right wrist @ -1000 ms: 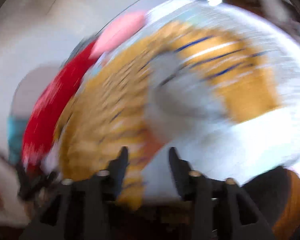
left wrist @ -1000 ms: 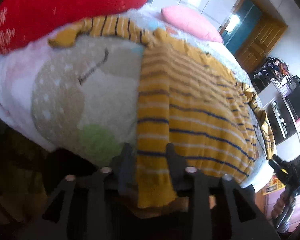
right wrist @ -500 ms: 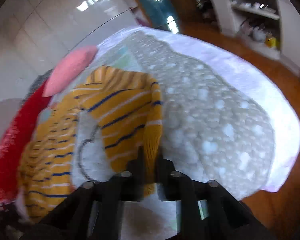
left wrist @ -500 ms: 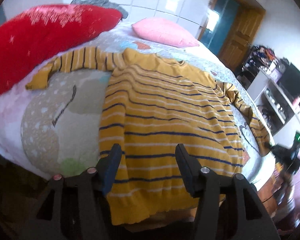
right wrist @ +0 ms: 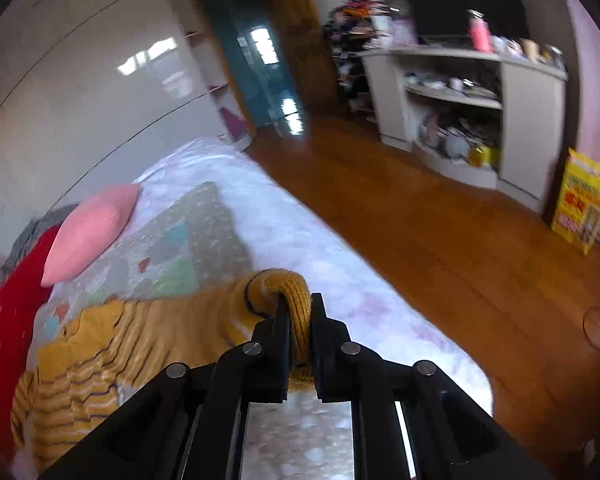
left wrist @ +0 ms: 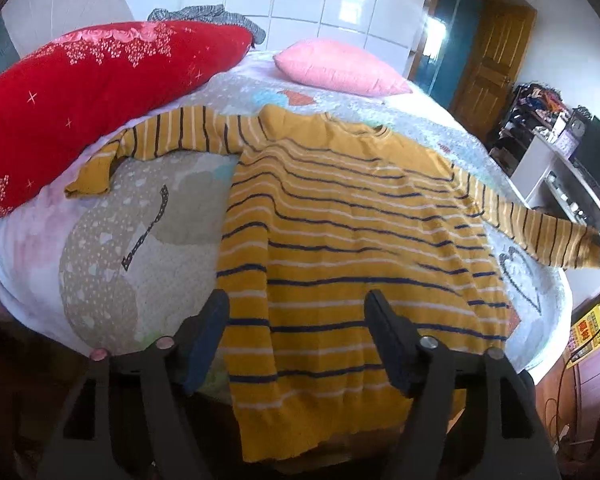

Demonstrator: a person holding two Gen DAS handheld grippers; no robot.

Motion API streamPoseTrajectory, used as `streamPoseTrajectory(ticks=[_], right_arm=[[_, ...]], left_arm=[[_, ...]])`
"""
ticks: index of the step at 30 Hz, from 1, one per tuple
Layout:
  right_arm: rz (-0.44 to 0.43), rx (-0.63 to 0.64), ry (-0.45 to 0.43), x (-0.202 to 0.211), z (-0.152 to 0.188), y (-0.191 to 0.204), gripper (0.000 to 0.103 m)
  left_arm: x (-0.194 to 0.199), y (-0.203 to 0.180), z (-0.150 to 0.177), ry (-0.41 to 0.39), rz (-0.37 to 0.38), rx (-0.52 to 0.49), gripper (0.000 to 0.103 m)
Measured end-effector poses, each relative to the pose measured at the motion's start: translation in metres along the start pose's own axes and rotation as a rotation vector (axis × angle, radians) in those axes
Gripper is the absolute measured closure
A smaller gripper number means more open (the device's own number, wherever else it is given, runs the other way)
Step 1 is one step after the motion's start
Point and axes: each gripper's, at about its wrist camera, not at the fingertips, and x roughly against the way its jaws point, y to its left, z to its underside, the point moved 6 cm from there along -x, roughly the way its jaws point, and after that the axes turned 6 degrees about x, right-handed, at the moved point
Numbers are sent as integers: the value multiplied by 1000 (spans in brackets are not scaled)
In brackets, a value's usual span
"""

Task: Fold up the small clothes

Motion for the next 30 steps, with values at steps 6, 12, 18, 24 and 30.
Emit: streamPoseTrajectory(ticks=[6, 12, 18, 24, 30], right_arm=[[-120, 155, 49, -14, 29, 95, 93], [-232, 226, 139, -36, 62, 161, 93], [-354, 336, 178, -44, 63, 253, 93], [-495, 510, 224, -50, 70, 394, 93], [-536, 666, 323, -81, 114, 518, 93]], left_arm=[[-19, -2, 2, 30, -37, -15, 28], [-36, -6, 6, 60, -39, -33, 28], [-40, 5, 12, 66, -16, 1, 28], [-34, 29, 15, 49, 0, 38, 28], [-23, 70, 12, 15, 18, 128, 27]])
